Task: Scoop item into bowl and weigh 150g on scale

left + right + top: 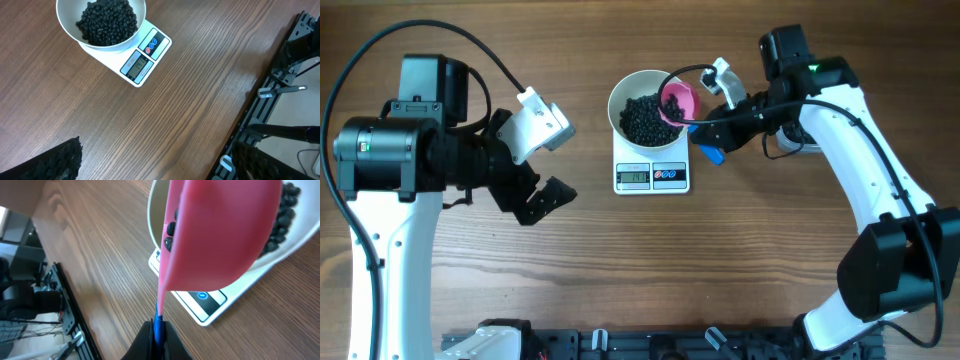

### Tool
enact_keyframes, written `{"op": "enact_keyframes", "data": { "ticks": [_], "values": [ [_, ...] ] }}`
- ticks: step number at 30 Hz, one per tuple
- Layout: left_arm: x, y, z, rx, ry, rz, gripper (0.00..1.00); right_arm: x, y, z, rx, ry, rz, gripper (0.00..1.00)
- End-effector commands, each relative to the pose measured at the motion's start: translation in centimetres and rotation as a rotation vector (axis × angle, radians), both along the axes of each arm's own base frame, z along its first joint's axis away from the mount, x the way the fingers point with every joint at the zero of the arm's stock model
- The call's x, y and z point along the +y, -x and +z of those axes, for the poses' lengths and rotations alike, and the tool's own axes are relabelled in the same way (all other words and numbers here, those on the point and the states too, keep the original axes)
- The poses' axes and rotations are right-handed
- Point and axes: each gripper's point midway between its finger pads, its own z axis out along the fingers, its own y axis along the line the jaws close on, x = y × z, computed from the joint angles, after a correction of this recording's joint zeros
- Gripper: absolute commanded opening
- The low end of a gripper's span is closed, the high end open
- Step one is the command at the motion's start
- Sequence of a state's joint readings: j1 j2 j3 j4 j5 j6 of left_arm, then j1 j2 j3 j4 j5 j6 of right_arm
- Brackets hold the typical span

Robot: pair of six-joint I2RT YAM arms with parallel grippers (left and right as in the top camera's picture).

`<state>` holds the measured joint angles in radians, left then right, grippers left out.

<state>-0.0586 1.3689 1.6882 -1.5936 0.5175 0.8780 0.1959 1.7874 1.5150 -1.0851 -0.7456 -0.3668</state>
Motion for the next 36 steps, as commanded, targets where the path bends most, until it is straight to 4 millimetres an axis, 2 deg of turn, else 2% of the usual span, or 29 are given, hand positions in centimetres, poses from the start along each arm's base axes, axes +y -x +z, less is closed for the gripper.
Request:
{"op": "enact_keyframes", "data": {
  "ticks": [1,19,29,34,36],
  "values": [
    [0.2,0.0,0.5,-0.026,-0.004,-0.003,1.0,-0.3,0.0,0.6,-0.026,0.025,-0.013,0.05],
    [0.2,0.0,0.5,-0.026,-0.004,-0.003,1.0,0.2,-0.2,-0.1,-0.073,0.09,0.014,0.04],
    [0.2,0.0,0.5,-0.026,-0.004,-0.003,1.0,-1.3,-1.1,-1.1,-0.109,0.207,-0.02,0.04],
    [0.2,0.0,0.5,-0.026,-0.004,-0.003,1.0,-0.2,-0.7,-1.2,-0.119,0.213,0.011,0.04],
    [0.2,0.0,0.5,-0.026,-0.004,-0.003,1.0,0.1,-0.6,-1.6,-0.139,0.268,0.022,0.04]
  ]
}}
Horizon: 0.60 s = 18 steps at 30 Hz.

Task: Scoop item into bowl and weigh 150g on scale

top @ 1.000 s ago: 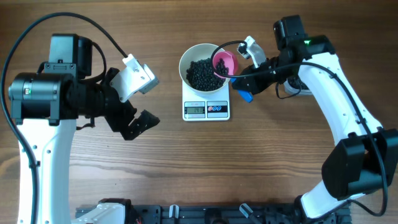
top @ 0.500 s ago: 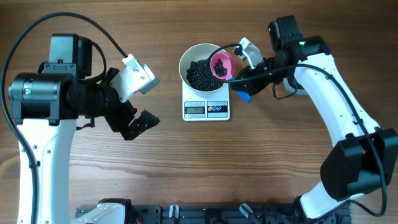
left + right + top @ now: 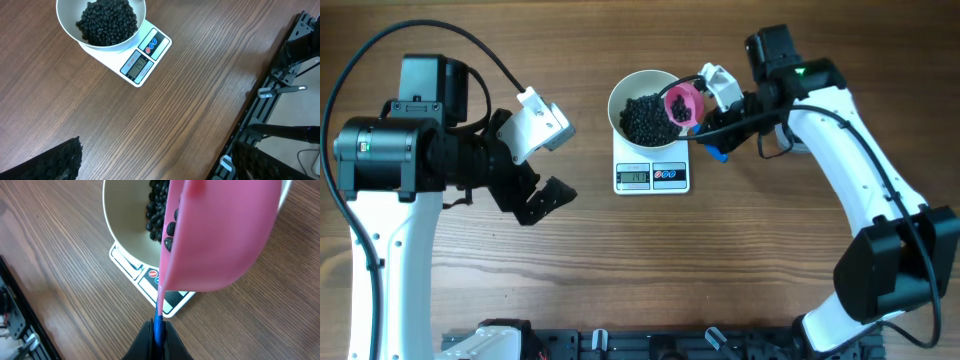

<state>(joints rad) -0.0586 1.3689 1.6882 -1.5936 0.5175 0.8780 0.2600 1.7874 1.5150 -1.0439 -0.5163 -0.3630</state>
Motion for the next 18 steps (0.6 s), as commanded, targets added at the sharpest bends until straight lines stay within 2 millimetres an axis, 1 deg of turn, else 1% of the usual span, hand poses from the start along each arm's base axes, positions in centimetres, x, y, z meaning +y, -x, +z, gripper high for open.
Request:
{"op": "enact_keyframes", "data": {
  "ticks": [1,6,9,12,15,18],
  "values": [
    [0.2,0.0,0.5,-0.026,-0.004,-0.003,1.0,0.7,0.2,0.2,-0.062,0.095,0.012,0.04],
    [0.2,0.0,0.5,-0.026,-0.004,-0.003,1.0,0.8,-0.2,-0.2,-0.14,0.234,0.028,0.04],
    [0.2,0.0,0.5,-0.026,-0.004,-0.003,1.0,0.8,-0.9,-0.3,-0.202,0.311,0.029,0.04],
    [0.2,0.0,0.5,-0.026,-0.004,-0.003,1.0,1.1,-1.6,-0.1,-0.255,0.346,0.028,0.04],
    [0.2,0.0,0.5,-0.026,-0.004,-0.003,1.0,1.7,-1.9,0.2,-0.281,0.34,0.033,0.04],
    [0.2,0.0,0.5,-0.026,-0.004,-0.003,1.0,1.9,-2.2,0.3,-0.296,0.332,0.03,0.04]
  ]
}}
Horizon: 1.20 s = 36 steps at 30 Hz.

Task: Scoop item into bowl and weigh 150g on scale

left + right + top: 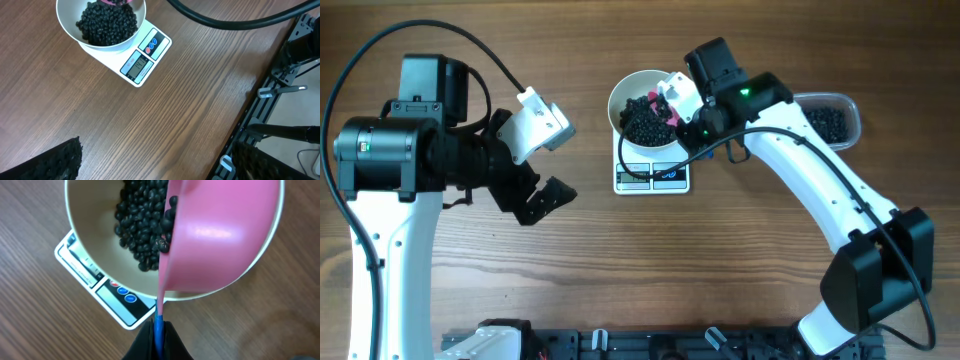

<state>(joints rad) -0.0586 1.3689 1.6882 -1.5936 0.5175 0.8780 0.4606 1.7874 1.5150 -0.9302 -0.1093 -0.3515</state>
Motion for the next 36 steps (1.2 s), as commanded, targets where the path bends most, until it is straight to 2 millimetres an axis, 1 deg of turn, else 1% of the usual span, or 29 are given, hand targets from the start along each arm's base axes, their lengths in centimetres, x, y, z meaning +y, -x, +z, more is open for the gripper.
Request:
{"op": "enact_keyframes", "data": {
  "ticks": [1,5,11,18,36],
  "values": [
    [0.2,0.02,0.49,-0.026,-0.004,-0.003,1.0,-0.14,-0.88,1.6,-0.069,0.003,-0.024,0.04],
    [0.2,0.02,0.49,-0.026,-0.004,-0.003,1.0,0.1,-1.33,1.86,-0.089,-0.008,-0.025,0.04],
    [0.2,0.02,0.49,-0.026,-0.004,-0.003,1.0,0.11,-1.34,1.86,-0.089,-0.009,-0.026,0.04],
    [0.2,0.02,0.49,-0.026,-0.004,-0.003,1.0,0.67,-1.33,2.03,-0.086,-0.041,-0.021,0.04],
    [0.2,0.02,0.49,-0.026,-0.004,-0.003,1.0,0.84,-1.67,2.21,-0.104,-0.044,-0.01,0.04]
  ]
}}
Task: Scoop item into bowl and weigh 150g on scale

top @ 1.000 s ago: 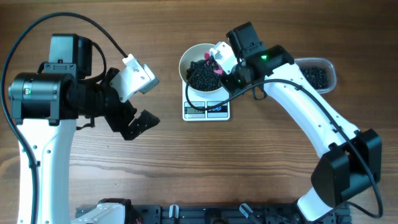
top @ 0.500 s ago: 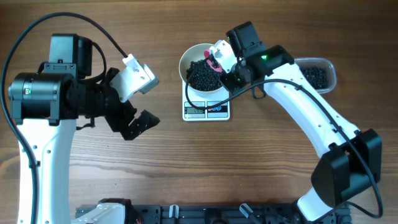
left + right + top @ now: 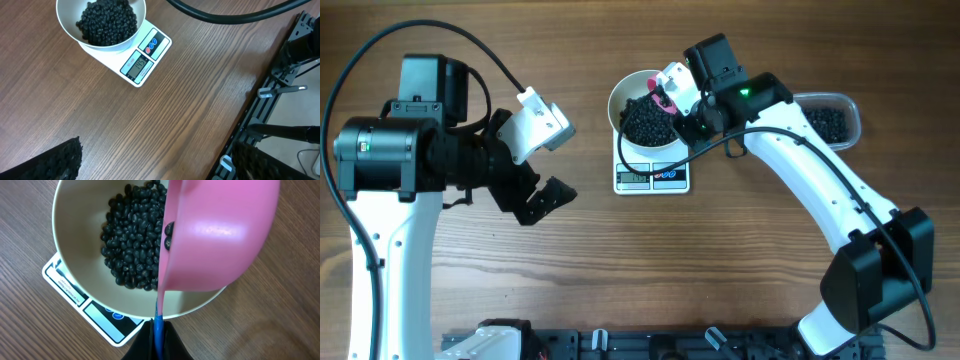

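Observation:
A white bowl [image 3: 620, 95] of black beans [image 3: 642, 118] stands on a small white scale [image 3: 651, 176] at the table's middle back. My right gripper [image 3: 157, 330] is shut on the blue handle of a pink scoop [image 3: 215, 235], tipped on its side over the bowl's right half [image 3: 80, 245], with a couple of beans at its lip. My left gripper [image 3: 542, 190] hangs open well left of the scale, nothing between its fingers [image 3: 60, 160]. The left wrist view shows the bowl [image 3: 100, 25] and the scale's display [image 3: 139, 64].
A clear tub of black beans [image 3: 830, 118] sits at the back right, partly behind my right arm. A black rail [image 3: 650, 345] runs along the table's front edge.
The right gripper holds the scoop a little higher and more centred over the bowl, and fewer beans cling to its lip. The scale's reading has changed. The left arm has not moved.
The right gripper first held the pink scoop, with beans in it, at the bowl's right rim. It then stood further over the bowl and tipped, and beans have left the scoop. The left arm stayed still and open throughout.

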### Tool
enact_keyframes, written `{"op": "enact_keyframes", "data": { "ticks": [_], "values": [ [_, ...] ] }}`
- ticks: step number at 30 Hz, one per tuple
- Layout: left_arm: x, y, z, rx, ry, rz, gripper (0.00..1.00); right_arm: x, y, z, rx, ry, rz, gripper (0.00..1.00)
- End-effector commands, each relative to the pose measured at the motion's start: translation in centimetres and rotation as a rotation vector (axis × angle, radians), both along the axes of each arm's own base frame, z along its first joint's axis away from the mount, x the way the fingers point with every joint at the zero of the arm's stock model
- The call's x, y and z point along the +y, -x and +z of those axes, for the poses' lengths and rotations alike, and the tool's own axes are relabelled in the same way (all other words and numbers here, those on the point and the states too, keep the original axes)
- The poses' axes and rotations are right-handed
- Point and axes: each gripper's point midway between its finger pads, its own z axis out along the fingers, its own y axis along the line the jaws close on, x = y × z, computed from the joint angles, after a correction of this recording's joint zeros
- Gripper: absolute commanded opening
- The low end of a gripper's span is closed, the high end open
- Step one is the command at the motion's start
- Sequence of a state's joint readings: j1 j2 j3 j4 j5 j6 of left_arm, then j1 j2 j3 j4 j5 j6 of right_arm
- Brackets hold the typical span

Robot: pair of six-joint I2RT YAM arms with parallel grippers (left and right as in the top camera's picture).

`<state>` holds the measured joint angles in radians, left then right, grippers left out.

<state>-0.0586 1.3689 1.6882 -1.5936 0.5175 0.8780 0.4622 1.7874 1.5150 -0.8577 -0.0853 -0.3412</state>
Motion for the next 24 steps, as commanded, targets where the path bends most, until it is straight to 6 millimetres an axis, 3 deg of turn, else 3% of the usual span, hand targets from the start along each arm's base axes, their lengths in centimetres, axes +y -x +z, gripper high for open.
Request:
{"op": "enact_keyframes", "data": {
  "ticks": [1,24],
  "values": [
    [0.2,0.02,0.49,-0.026,-0.004,-0.003,1.0,0.42,-0.04,1.55,-0.032,-0.029,0.009,0.05],
    [0.2,0.02,0.49,-0.026,-0.004,-0.003,1.0,-0.23,0.06,1.3,-0.05,0.034,0.069,0.04]
  ]
}}
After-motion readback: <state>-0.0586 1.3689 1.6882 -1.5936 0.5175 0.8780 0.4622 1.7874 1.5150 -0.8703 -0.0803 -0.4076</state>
